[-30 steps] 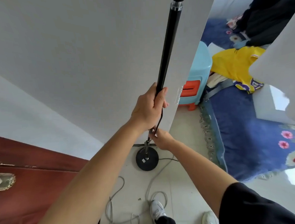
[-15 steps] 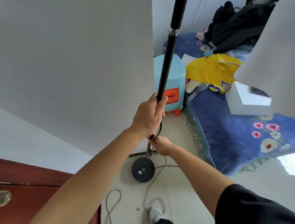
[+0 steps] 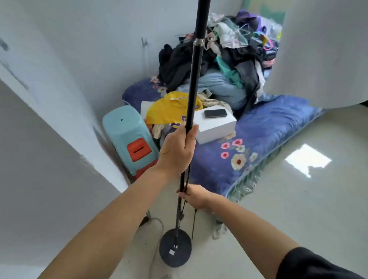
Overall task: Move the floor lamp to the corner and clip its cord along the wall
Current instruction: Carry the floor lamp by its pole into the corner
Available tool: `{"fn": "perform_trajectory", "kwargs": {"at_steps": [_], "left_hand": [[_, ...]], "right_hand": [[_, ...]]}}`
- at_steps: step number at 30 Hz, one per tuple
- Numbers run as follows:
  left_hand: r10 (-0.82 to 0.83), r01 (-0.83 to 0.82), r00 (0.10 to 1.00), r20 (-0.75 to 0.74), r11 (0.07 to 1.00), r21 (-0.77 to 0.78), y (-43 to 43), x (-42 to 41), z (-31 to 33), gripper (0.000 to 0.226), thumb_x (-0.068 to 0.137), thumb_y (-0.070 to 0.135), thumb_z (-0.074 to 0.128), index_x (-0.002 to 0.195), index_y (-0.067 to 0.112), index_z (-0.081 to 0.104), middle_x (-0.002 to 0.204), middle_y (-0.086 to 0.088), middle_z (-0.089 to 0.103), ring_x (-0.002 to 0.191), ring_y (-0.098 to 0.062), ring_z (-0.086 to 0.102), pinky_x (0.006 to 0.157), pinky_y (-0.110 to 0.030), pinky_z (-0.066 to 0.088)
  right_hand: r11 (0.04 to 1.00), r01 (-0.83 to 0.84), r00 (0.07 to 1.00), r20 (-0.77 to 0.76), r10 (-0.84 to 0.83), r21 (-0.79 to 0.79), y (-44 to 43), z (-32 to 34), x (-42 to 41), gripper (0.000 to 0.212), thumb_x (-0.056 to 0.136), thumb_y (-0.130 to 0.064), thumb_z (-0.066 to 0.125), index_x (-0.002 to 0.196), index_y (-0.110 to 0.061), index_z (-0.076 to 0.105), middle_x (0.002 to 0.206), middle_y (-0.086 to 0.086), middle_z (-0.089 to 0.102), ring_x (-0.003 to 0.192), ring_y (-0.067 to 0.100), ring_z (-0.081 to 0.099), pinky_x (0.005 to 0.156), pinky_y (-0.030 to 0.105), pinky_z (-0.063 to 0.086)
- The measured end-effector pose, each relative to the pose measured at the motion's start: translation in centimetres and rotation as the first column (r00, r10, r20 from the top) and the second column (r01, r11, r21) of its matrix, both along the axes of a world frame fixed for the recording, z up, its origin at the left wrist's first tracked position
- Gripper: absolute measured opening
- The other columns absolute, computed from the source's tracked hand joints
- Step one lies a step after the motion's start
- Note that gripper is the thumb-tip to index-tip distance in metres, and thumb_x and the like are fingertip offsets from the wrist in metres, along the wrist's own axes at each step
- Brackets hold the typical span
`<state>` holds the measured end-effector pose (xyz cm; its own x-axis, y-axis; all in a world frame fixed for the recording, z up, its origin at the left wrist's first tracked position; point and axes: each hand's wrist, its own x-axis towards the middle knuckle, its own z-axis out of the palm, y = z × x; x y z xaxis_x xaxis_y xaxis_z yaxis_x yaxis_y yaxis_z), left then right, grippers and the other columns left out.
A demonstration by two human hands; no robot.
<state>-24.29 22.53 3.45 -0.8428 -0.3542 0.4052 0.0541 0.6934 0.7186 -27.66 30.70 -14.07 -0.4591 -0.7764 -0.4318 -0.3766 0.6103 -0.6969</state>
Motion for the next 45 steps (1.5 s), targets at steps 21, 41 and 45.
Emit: {"fn": "perform_trajectory", "kwargs": {"at_steps": [21, 41, 45], "left_hand": [[-0.668, 0.683, 0.73, -0.143, 0.721, 0.118, 38.4, -26.7, 1.4, 0.049, 0.104, 0.034, 0.036, 0.068, 0.005, 0.051, 0.048, 0.006, 0.052, 0.045, -0.007, 0.052, 0.054, -0.02, 0.04], [-0.938, 0.943, 0.327, -0.115, 0.317, 0.098, 56.2, -51.8, 1.8, 0.041, 0.104, 0.035, 0.038, 0.073, 0.009, 0.046, 0.052, 0.0, 0.057, 0.047, -0.008, 0.052, 0.053, -0.022, 0.045], [-0.926, 0.928, 0.365, -0.096, 0.353, 0.12, 62.4, -58.6, 0.9, 0.044, 0.105, 0.033, 0.039, 0.071, 0.006, 0.046, 0.05, -0.003, 0.057, 0.045, -0.012, 0.052, 0.051, -0.027, 0.046]], "right_hand": [[0.671, 0.741, 0.667, -0.124, -0.735, 0.014, 42.7, 2.6, -19.8, 0.029, 0.104, -0.035, 0.042, 0.123, -0.019, 0.057, 0.121, 0.006, 0.064, 0.11, 0.028, 0.058, 0.09, 0.037, 0.045], [0.356, 0.932, 0.359, -0.293, -0.886, 0.066, 57.1, 3.2, -42.0, 0.032, 0.102, -0.041, 0.04, 0.121, -0.023, 0.058, 0.123, 0.004, 0.064, 0.113, 0.029, 0.059, 0.094, 0.043, 0.047], [0.393, 0.916, 0.4, -0.275, -0.874, 0.085, 62.5, 2.1, -49.0, 0.031, 0.101, -0.043, 0.041, 0.114, -0.022, 0.06, 0.114, 0.004, 0.066, 0.106, 0.029, 0.062, 0.088, 0.041, 0.05]]}}
